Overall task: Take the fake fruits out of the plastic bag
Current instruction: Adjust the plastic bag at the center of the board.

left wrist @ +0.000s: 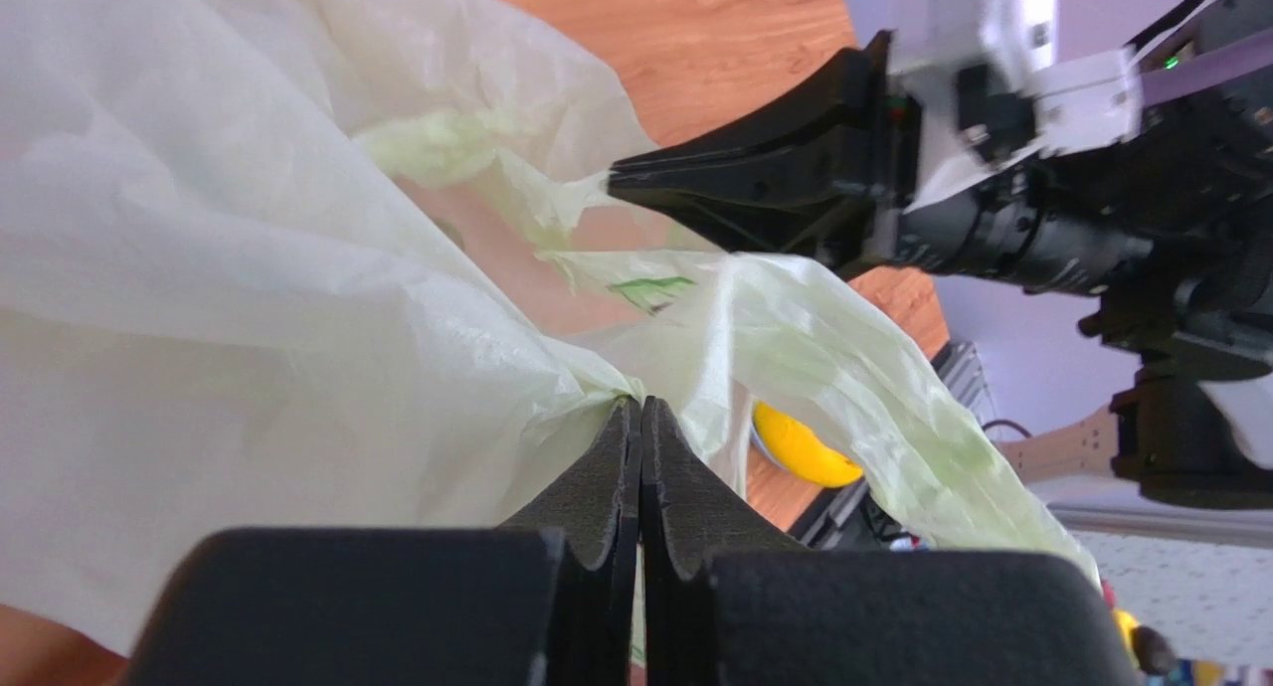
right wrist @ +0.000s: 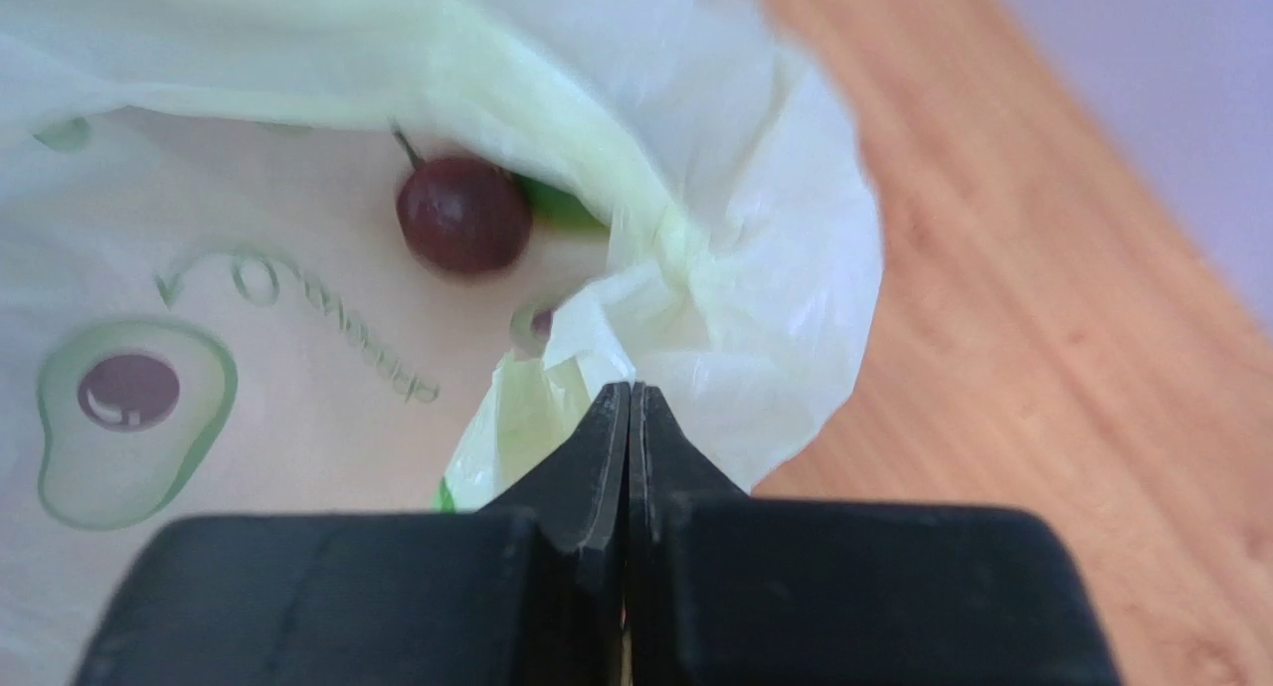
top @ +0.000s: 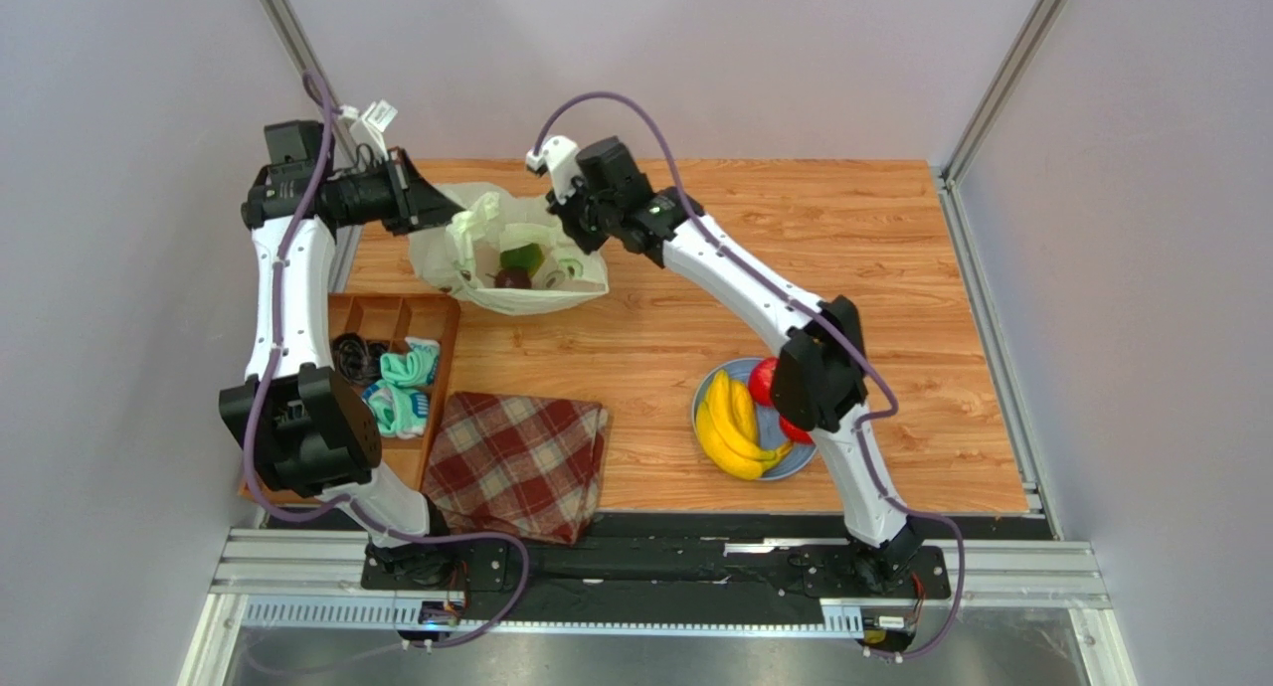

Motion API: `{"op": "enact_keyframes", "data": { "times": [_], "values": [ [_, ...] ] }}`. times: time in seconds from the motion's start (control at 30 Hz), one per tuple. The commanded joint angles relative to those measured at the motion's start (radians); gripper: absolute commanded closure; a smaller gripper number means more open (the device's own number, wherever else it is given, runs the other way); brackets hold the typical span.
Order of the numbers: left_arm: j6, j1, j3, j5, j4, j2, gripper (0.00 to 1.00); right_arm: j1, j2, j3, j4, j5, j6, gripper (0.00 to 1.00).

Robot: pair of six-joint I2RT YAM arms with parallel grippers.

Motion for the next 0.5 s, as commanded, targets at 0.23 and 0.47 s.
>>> {"op": "enact_keyframes", "data": {
  "times": [0.23,0.47],
  "values": [
    [0.376,-0.112,-0.437,0.083,-0.186,-0.426,1.0,-0.075,-0.817,-1.013,0.322,-0.096,-0.015,1.0],
    [0.306,-0.238,-0.535,-0.014,-0.152,-0.396,1.0,-0.075,-0.893,-1.065,0.163,-0.08,-0.025,0.5]
  ]
}}
